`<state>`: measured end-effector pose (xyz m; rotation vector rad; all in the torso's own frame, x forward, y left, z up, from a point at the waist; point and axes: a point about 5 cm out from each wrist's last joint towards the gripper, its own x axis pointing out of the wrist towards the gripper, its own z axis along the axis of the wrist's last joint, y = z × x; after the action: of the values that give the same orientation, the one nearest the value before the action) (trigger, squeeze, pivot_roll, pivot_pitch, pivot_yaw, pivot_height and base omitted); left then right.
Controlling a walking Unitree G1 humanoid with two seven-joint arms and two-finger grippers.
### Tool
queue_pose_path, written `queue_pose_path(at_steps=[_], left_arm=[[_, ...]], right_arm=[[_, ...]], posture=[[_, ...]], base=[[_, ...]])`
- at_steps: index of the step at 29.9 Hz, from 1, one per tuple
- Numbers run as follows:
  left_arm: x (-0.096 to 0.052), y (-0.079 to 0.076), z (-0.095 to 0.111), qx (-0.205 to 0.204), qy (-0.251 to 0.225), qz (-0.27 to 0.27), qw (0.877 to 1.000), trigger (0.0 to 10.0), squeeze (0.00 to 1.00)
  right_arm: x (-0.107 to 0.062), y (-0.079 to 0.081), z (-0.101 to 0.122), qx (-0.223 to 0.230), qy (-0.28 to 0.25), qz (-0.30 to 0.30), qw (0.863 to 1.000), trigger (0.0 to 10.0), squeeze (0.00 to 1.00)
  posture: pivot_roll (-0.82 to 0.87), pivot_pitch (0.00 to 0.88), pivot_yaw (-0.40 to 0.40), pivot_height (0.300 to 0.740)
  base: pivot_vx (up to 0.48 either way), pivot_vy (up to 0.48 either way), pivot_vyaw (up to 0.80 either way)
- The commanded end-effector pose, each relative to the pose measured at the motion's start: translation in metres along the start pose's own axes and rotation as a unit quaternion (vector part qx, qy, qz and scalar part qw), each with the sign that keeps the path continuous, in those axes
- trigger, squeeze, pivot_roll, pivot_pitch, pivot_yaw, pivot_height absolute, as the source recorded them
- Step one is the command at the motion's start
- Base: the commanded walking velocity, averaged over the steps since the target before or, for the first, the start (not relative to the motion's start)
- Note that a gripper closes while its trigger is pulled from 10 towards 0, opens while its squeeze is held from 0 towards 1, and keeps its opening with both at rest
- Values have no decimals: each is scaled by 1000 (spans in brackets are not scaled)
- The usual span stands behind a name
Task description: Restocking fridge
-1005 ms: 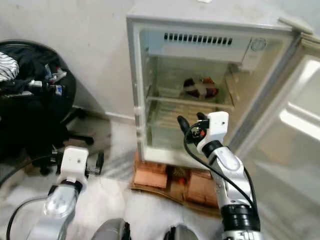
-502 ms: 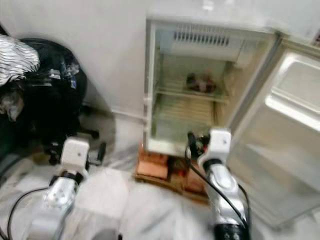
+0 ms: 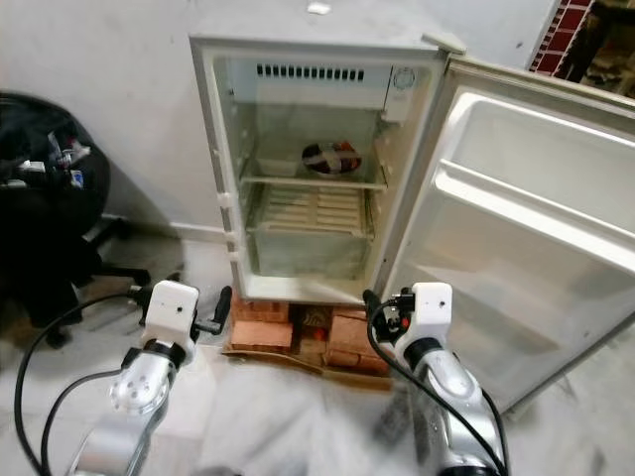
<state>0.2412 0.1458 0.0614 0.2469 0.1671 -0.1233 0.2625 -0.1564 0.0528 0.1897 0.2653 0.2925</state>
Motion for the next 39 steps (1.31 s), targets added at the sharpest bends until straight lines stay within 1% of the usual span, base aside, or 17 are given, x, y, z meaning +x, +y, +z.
queue_pose_path(at_steps=[1,5,11,15,16,17,20,24,26,30,31,32,34,35,36,37,39], left_arm=[[2,-7,5,-1,-12,-10,1000,10000,0],[1,-9,3,0,-9,-12,1000,10000,0],[1,-10,0,2,-6,-14,1000,10000,0],[2,-11,0,5,-7,-20,1000,10000,0],[2,-11,0,6,-7,-20,1000,10000,0],[2,-11,0,6,-7,-20,1000,10000,0],[1,-11,-1,8,-6,-20,1000,10000,0],[1,-11,-2,10,-4,-22,1000,10000,0],[1,-11,-3,11,-3,-21,1000,10000,0],[0,-9,-4,12,-1,-14,1000,10000,0],[-1,-8,-4,4,0,-11,1000,10000,0],[-2,-7,-5,0,2,-6,1000,10000,0],[-2,-5,-6,2,2,-4,1000,10000,0],[-2,-5,-6,2,3,-2,1000,10000,0],[-2,-4,-7,1,3,2,1000,10000,0],[-2,-3,-7,1,2,3,1000,10000,0],[-2,-1,-7,3,4,8,1000,10000,0]], right_arm=[[-2,-10,1,-7,5,-7,1000,10000,0],[-1,-10,-5,-20,20,1,1000,10000,0],[-1,-10,-10,-15,28,3,999,10000,0],[-2,-5,-17,-12,39,28,999,10000,0],[-3,-1,-20,-5,45,52,998,10000,0],[-3,1,-21,-4,48,60,997,10000,0],[-5,7,-24,-11,63,102,993,10000,0],[-5,7,-25,-28,74,115,990,10000,0],[-4,3,-24,-34,70,107,991,10000,0],[0,-8,-17,-61,46,54,996,10000,0],[2,-11,-14,-61,35,37,997,10000,0],[4,-17,-6,-59,12,3,998,10000,0],[5,-20,0,-53,-8,-14,998,10000,0],[7,-22,6,-47,-28,-28,998,10000,0],[8,-25,11,-59,-41,-53,996,10000,427],[10,-27,14,-55,-49,-66,995,10000,1000],[13,-29,18,-44,-60,-90,993,10000,1000]], posture=[[81,0,-40,740],[81,0,-43,740],[77,0,-40,740],[75,0,-38,740],[76,0,-38,740],[77,0,-38,740],[79,0,-38,740],[80,0,-40,740],[82,0,-42,740],[77,0,-37,740],[77,0,-36,740],[76,0,-34,740],[76,0,-31,740],[76,0,-31,740],[73,0,-29,740],[73,0,-28,740],[74,0,-29,740]], base=[[0,-480,0],[0,-478,0],[0,-480,0],[0,-480,0],[0,-472,0],[0,-480,0],[0,-480,0],[0,-480,0],[0,-469,0],[0,-422,0],[0,0,0],[0,0,0],[0,0,0],[0,0,0],[0,0,794],[0,0,788],[0,0,788]])
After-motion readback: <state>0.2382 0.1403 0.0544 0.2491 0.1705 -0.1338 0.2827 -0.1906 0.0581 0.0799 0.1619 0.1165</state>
